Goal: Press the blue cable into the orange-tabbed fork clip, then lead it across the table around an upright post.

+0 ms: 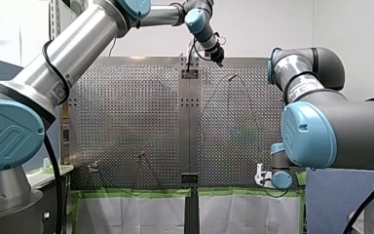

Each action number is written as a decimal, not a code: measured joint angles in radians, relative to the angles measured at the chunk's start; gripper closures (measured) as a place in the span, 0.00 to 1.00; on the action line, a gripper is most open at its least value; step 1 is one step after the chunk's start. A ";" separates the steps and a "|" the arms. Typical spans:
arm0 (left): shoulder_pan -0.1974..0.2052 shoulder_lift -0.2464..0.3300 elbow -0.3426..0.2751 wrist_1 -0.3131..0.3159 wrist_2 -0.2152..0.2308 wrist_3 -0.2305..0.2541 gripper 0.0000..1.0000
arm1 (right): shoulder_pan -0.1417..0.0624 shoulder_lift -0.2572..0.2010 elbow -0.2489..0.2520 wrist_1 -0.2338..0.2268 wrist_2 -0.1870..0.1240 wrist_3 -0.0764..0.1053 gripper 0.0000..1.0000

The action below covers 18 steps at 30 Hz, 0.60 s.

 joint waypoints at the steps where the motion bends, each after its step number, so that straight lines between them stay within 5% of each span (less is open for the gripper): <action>1: 0.001 0.000 -0.006 0.006 0.000 0.000 0.02 | 0.000 0.000 0.000 0.000 0.000 0.000 1.00; 18: 0.007 0.001 -0.049 0.076 -0.009 -0.016 0.02 | 0.000 0.000 0.000 0.005 -0.002 0.002 1.00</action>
